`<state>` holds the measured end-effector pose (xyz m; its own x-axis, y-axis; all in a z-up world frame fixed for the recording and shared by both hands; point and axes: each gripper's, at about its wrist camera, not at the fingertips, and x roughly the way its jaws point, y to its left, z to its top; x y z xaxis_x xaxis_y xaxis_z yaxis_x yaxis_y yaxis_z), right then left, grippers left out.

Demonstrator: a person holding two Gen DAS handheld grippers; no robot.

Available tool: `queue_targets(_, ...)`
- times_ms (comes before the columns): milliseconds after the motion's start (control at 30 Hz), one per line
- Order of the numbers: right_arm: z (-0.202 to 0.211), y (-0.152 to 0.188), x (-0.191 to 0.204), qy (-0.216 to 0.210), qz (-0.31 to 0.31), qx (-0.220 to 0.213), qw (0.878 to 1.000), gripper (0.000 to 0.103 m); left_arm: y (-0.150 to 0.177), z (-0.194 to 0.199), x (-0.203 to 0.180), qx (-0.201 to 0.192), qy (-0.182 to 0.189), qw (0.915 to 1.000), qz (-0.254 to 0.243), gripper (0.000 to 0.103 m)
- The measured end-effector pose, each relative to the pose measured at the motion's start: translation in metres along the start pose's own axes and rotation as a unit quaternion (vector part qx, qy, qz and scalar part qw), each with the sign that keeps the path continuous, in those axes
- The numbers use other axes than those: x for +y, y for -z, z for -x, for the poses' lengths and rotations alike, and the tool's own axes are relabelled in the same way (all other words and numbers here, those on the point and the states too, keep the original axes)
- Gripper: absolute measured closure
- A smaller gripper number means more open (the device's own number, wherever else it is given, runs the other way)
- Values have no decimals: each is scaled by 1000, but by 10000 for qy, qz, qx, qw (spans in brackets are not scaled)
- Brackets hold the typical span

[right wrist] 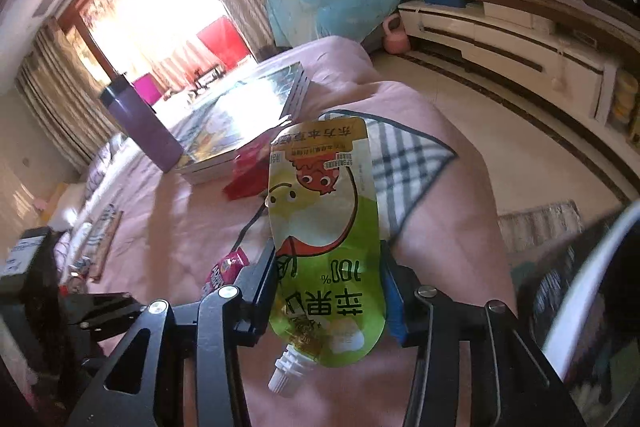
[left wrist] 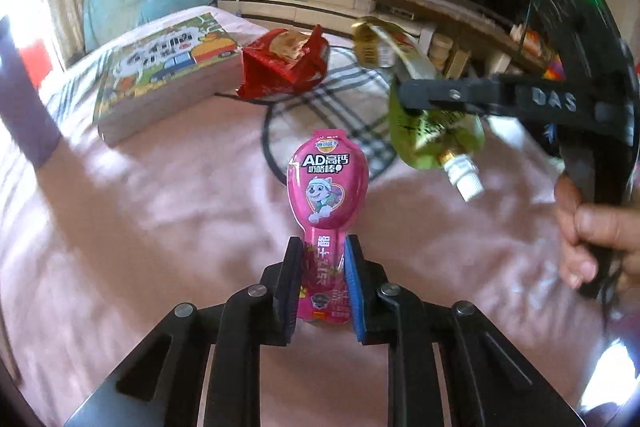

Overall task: Collect trash
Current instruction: 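Carry both items over the bin and open both grippers to drop them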

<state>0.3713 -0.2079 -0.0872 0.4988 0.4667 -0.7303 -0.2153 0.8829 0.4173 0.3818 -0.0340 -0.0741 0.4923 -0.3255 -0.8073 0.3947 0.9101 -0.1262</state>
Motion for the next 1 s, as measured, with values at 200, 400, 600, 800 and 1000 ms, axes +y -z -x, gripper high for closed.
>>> queue_targets(200,48,24,-5,-208,-233,-230,9992,56,22,22,-14,-160,376,9982,444,84)
queue_targets(400,89,48,-12,-222,-370,-454,9980,56,42,46,-35,-386,432,9959,693,84)
queue_targets(600,125,76,-22,-39,-380,-627,9973,56,52,64,-65,-504,638,9929,863,84)
queue_targets(800,148,99,-36,67,-557,-733,9957,56,52,72,-99,-571,584,9945,659,84)
queue_targets(1000,163,119,-52,161,-781,-774,9938,56,47,77,-129,-597,490,9961,427,84)
